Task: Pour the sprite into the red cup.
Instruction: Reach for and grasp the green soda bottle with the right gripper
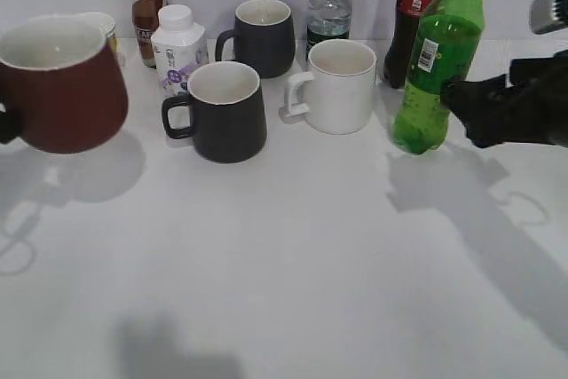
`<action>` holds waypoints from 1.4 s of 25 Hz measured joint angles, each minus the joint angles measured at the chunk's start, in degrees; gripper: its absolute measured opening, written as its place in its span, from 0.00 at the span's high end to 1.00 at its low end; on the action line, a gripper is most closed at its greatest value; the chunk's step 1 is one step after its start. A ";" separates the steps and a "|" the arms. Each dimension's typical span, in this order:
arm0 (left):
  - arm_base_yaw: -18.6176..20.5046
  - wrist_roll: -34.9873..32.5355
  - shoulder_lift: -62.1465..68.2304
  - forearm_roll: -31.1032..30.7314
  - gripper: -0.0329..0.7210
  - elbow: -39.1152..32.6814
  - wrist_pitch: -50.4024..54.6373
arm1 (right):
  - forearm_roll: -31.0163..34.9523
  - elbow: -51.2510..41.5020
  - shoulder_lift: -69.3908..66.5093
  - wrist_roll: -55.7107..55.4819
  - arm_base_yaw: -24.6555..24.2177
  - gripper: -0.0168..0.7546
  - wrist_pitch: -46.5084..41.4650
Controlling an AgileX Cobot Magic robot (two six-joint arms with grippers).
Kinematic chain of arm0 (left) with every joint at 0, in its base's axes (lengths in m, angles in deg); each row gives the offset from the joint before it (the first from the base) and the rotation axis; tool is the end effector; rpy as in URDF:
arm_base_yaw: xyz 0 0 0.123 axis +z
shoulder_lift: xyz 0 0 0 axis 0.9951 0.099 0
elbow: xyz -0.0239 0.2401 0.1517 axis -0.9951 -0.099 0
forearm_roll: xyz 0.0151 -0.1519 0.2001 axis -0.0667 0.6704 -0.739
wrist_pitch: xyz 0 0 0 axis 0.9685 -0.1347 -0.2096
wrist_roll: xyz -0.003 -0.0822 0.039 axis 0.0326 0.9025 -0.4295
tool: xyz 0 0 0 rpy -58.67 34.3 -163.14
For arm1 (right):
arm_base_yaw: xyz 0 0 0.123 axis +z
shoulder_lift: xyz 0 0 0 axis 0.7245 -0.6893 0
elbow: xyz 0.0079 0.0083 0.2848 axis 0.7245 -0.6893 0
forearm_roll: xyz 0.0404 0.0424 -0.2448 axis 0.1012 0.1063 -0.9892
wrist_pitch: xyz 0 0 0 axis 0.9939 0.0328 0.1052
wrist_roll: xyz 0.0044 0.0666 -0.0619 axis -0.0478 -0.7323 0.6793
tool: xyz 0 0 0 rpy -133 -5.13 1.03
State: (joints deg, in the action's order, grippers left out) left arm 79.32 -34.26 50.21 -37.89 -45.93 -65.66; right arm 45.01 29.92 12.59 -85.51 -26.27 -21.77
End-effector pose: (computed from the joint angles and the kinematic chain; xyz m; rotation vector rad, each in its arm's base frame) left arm 0.2299 -0.0410 0.2205 0.4073 1.6519 -0.1174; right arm 0.2283 0.0841 0.2316 -0.4043 1.8784 0.1942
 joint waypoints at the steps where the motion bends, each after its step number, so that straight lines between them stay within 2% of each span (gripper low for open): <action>1: 0.00 1.66 -2.28 -0.18 0.88 0.00 2.57 | 0.76 0.00 -2.12 0.00 0.00 0.15 2.88; 4: 0.00 5.90 -7.51 -1.21 0.88 -0.04 8.58 | 2.64 0.00 -7.68 0.06 0.00 0.15 9.44; 6: 0.00 8.14 -10.17 -4.43 0.88 -0.04 10.64 | 4.09 0.00 -11.60 0.06 0.00 0.15 14.37; 9: 0.00 12.35 -12.10 -8.18 0.88 -0.04 11.60 | 5.31 0.05 -17.02 0.06 0.00 0.16 22.55; 12: -0.74 14.95 -12.45 -9.46 0.88 -0.04 13.27 | 5.48 0.65 -21.46 0.06 0.00 0.18 27.99; 16: -5.05 15.36 -12.45 -11.77 0.88 -0.04 14.57 | 5.79 3.28 -26.50 0.06 0.00 0.20 30.12; 22: -13.90 15.53 -12.45 -12.09 0.88 -0.04 14.47 | 6.82 8.60 -32.73 0.06 0.00 0.21 30.64; 26: -17.95 15.53 -12.24 -12.09 0.88 -0.04 14.47 | 7.06 11.35 -35.97 0.01 0.00 0.22 32.83; 28: -19.38 15.53 -11.54 -12.09 0.88 -0.04 14.47 | 7.39 12.39 -36.98 0.01 0.00 0.26 33.00; 32: -21.88 15.53 -9.28 -12.03 0.88 -0.04 14.40 | 10.52 12.90 -37.38 0.01 0.00 0.41 33.25; 35: -23.24 15.53 -7.08 -11.46 0.88 -0.04 13.55 | 13.79 12.90 -37.38 0.01 0.00 0.41 33.59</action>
State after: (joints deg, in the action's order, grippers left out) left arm 56.08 -18.74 43.12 -49.35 -45.97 -52.10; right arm 58.80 42.82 -24.79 -85.49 -26.27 11.82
